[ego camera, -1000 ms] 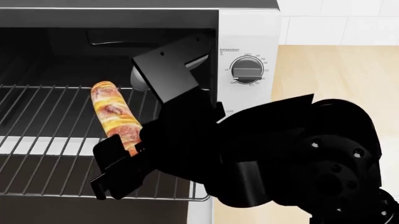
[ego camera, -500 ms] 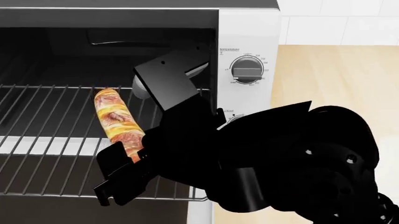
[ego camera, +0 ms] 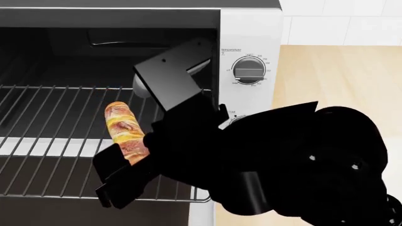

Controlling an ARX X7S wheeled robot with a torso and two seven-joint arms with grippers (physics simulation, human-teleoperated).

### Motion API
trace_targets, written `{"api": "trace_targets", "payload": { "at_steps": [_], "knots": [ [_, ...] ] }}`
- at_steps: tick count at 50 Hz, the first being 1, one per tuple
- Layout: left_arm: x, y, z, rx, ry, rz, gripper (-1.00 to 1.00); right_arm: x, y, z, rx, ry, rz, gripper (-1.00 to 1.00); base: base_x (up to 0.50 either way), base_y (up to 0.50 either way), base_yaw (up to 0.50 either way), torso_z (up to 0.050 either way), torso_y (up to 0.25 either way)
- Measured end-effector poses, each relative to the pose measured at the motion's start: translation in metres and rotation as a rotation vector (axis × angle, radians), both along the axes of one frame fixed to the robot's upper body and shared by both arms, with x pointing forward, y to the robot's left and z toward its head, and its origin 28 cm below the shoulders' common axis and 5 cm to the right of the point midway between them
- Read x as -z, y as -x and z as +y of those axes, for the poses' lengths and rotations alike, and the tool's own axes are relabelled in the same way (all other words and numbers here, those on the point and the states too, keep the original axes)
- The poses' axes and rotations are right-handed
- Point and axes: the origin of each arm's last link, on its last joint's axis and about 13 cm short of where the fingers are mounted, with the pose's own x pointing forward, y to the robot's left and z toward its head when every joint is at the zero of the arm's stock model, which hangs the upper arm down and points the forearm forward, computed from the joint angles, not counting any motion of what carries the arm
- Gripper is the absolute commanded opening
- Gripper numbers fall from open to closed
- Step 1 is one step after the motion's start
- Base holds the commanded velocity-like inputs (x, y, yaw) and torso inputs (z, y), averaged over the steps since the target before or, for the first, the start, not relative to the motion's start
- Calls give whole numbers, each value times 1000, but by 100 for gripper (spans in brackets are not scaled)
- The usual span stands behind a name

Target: Place the baguette on the rack of the toaster oven.

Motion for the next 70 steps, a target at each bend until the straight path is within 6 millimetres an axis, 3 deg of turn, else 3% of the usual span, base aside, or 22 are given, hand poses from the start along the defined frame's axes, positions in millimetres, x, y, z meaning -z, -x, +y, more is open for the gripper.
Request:
{"api": "trace_targets", "payload": {
  "at_steps": [18,40,56,70],
  "knots": [
    [-2,2,1,-1,2,-3,100,-10,2,-1,14,-30,-63,100,0,0,0,0,0],
    [-2,0,-1,3,-3,-3,100,1,27,-18,88,-230,-367,100,0,0,0,0,1],
    [-1,0,-3,15,-4,-7,100,21,56,-40,271,-319,-523,100,0,0,0,0,0],
    [-1,0,-4,19,-9,-7,100,17,67,-57,439,-339,-549,100,0,0,0,0,0]
  ]
}}
